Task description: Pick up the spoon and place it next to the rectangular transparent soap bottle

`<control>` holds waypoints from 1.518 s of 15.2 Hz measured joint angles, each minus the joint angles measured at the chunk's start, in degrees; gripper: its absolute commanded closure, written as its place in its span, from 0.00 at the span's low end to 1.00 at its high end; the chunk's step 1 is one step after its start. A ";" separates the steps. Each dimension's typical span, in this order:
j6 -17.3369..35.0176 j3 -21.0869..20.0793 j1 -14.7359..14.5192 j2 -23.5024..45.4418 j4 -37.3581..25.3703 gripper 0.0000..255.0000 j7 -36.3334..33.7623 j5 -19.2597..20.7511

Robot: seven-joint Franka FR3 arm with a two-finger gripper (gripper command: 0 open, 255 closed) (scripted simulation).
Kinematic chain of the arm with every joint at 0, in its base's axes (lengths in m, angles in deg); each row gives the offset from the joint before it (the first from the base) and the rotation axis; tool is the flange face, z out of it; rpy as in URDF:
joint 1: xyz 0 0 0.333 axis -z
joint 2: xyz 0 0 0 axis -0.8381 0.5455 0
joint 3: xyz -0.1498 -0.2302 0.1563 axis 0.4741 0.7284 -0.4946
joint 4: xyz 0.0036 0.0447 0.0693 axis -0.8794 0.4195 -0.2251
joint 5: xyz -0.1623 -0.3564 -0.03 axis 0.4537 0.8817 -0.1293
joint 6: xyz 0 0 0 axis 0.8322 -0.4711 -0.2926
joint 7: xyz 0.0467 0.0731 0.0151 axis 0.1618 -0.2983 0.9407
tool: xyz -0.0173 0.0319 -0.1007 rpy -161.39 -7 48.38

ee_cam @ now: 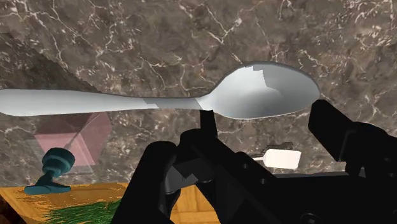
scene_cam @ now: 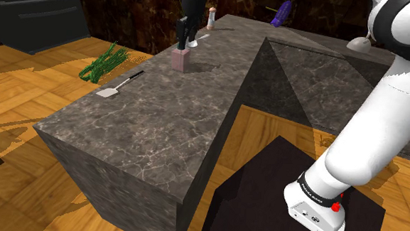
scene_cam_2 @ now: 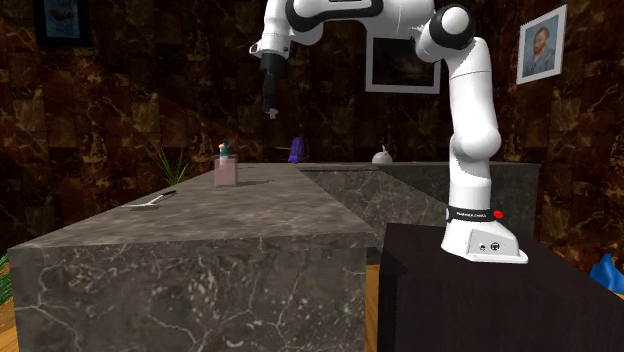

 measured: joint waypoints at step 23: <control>-4.70 3.69 2.75 26.83 -30.97 1.00 8.53 4.21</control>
